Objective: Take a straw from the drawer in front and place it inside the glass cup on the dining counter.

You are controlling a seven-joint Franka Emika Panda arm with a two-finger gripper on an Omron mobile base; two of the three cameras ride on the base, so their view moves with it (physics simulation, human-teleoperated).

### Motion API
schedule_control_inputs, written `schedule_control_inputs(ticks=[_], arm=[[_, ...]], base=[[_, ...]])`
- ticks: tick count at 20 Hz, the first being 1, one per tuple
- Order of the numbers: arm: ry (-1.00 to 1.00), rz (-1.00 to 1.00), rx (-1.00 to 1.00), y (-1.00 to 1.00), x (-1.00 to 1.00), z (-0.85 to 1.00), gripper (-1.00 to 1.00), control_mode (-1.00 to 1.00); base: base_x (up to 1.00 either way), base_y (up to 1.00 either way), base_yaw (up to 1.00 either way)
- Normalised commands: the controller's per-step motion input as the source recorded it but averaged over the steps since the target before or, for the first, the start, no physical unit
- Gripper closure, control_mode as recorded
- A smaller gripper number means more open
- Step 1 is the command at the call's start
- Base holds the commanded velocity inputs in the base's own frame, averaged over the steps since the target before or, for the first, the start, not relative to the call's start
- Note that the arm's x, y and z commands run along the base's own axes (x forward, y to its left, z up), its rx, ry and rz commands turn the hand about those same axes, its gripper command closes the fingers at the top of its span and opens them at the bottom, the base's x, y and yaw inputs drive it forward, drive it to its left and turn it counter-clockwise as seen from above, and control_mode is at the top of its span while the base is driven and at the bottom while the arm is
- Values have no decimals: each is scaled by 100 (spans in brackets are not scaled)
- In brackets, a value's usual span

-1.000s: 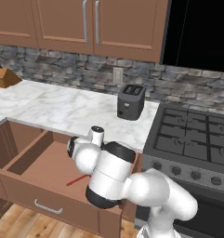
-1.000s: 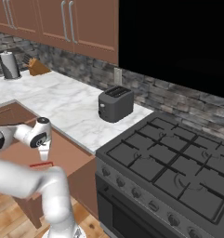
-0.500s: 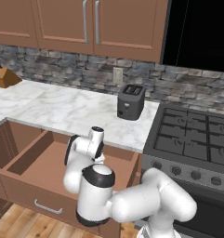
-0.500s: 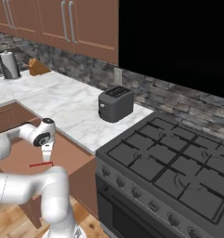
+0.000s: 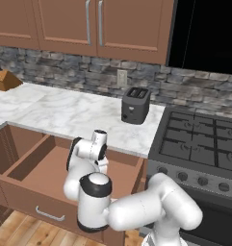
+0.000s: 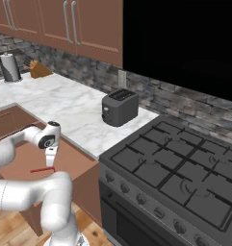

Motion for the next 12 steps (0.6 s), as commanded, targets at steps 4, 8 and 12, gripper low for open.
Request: schedule_control_inputs(ticks=[4,8,12], arm=[[1,0,0,5,-3,-15,-100,-100],[0,0,0,16,-16,-27,-100,-100],[0,0,0,14,-11,-25,-100,-100]], base=[[0,0,0],[0,0,0],[0,0,0]])
